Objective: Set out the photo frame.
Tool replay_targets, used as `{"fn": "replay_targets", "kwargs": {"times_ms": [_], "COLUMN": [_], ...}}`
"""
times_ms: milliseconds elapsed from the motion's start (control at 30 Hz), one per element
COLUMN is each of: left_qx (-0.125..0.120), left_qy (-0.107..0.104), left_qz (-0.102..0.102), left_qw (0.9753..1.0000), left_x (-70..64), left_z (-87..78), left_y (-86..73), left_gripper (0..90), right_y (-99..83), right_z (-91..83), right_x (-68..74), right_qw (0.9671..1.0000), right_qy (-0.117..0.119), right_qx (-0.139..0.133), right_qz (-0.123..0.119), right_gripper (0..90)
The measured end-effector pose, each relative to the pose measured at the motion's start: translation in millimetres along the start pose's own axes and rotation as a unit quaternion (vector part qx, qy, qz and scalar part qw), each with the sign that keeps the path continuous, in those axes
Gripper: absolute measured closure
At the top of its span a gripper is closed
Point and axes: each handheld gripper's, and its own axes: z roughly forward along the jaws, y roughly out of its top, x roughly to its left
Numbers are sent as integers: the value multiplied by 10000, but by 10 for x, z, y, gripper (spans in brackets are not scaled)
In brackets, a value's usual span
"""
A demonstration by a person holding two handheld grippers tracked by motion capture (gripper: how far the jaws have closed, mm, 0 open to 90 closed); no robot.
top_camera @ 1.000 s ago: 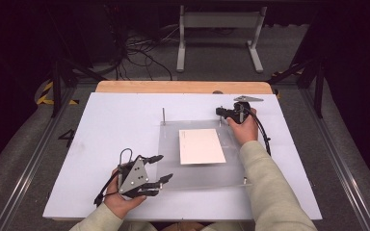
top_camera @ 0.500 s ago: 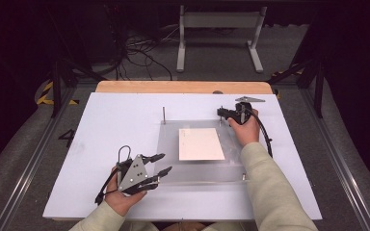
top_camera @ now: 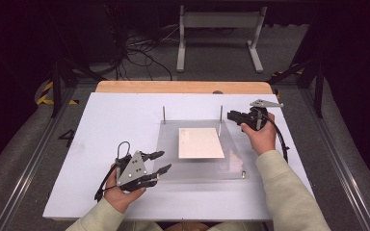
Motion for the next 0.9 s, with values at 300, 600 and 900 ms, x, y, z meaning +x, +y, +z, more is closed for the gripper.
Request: {"fn": "replay_targets", "kwargs": {"times_ms": [300,600,900], "left_qx": [27,57,67], "left_qy": [-8,18,27], "left_qz": [-34,-69,-86], "left_qw": [10000,10000,9999], "left_x": [46,54,61], "left_z": [-10,-12,-11], "left_y": [10,8,9], "left_gripper": [511,503,498], "right_y": [-66,-212,-289], "right_z": [-534,-959,-1233], "right_x": [186,349,510], "right_qw": [9981,9953,9937], "right_qy": [330,460,512], "right_qx": [-299,-607,-511], "right_qz": [-417,-589,-855], "right_gripper": [693,685,603]}}
